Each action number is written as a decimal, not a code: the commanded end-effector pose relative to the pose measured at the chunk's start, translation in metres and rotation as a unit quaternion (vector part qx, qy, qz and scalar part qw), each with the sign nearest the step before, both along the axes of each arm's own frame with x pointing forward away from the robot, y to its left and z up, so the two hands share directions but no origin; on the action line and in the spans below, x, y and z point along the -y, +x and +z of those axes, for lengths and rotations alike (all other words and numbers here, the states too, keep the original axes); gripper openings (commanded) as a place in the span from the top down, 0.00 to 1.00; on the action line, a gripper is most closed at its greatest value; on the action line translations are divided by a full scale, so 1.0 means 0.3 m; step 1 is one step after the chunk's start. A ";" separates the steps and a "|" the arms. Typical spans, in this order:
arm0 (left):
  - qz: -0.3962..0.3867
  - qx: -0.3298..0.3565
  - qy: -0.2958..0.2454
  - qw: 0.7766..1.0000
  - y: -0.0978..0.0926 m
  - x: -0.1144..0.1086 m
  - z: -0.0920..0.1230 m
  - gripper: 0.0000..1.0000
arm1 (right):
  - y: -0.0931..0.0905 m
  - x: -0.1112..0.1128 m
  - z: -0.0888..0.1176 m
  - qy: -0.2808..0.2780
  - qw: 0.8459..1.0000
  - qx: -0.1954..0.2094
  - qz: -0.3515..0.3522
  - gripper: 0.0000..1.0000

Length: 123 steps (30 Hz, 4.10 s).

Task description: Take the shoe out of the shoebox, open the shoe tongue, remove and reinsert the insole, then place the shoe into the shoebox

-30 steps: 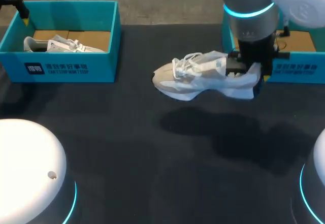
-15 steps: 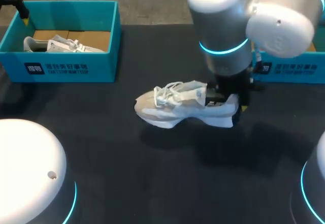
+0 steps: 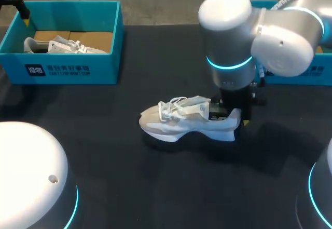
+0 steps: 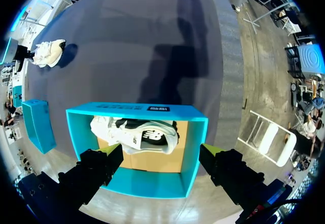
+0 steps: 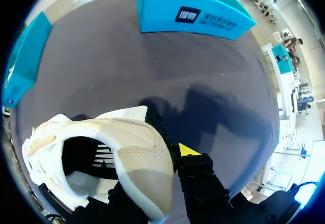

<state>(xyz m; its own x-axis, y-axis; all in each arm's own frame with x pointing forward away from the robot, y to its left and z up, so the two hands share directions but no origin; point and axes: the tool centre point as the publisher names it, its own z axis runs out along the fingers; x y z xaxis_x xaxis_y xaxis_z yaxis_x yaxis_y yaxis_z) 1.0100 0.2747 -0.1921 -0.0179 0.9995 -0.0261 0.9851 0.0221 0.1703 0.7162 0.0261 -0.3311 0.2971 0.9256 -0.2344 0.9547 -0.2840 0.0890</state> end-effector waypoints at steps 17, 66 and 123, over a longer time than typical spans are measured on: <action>0.000 0.001 0.001 1.000 -0.004 0.000 0.001 0.00 | -0.024 -0.008 -0.138 -0.003 0.999 -0.018 0.028 1.00; 0.000 0.001 0.001 1.000 -0.004 0.000 0.001 0.00 | -0.050 -0.073 -0.065 0.046 0.998 0.018 0.050 0.00; 0.000 0.001 0.001 1.000 -0.004 0.000 0.001 0.00 | -0.097 0.024 0.230 0.228 0.829 0.066 0.506 0.00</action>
<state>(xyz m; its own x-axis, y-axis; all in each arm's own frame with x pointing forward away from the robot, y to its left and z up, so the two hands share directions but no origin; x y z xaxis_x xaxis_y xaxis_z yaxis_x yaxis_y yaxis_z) 1.0100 0.2747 -0.1921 -0.0179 0.9995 -0.0261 0.9851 0.0221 0.1703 0.6887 0.0193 -0.2613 -0.6911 0.6996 0.1815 0.7151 0.6255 0.3122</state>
